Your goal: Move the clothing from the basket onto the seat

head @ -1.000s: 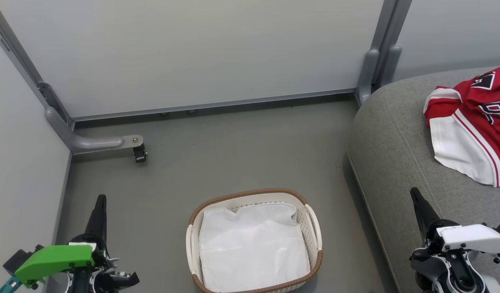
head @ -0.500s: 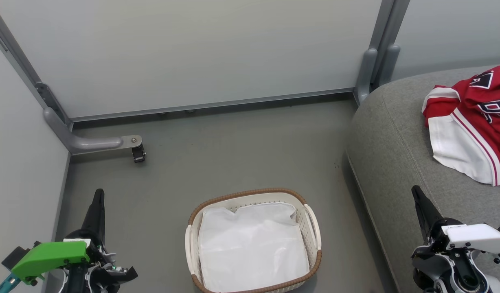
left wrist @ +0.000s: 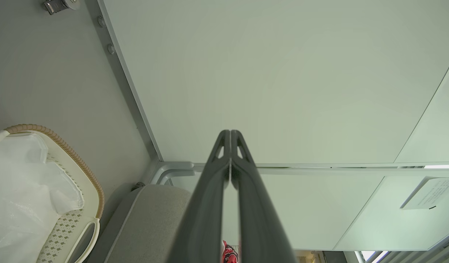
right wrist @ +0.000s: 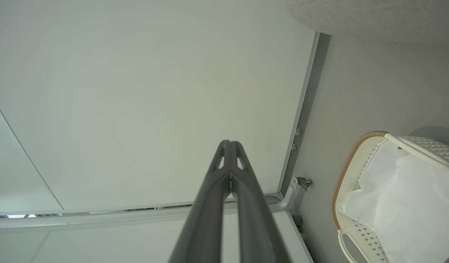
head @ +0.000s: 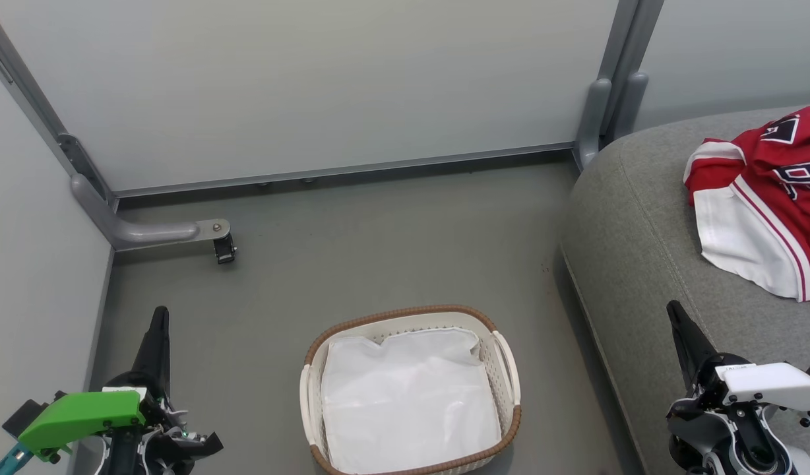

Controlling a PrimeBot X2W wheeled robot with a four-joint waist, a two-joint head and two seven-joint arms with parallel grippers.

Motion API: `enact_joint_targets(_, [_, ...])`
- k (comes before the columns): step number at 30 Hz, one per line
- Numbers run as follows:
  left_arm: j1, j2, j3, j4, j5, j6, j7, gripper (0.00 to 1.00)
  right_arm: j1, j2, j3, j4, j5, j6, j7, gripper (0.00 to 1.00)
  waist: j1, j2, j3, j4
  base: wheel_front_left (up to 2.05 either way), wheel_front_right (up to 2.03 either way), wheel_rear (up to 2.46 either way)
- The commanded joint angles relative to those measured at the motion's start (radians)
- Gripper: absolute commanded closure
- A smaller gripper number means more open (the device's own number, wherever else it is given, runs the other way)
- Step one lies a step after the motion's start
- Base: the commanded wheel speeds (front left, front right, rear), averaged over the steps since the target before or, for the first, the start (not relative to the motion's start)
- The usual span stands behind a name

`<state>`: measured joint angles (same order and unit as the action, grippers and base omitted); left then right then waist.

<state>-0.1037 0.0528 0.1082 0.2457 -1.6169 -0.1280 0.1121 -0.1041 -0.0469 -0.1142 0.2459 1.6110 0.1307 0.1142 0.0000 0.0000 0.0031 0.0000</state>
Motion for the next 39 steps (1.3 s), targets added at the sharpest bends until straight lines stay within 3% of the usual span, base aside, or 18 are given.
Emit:
enact_joint_targets(1, [-0.011,0.003,0.004,-0.001,0.000,-0.006,0.000,1.00,-0.008,-0.006,-0.002,-0.004,0.004,0.000,0.003,1.00,0.0000,0.0000,0.000,0.000,0.00,0.00,0.00])
enact_joint_targets(39, [-0.011,0.000,0.006,-0.001,0.004,-0.006,0.003,1.00,-0.008,-0.006,-0.002,-0.004,0.004,0.000,0.003,1.00,0.0000,0.0000,0.000,0.000,0.00,0.00,0.00])
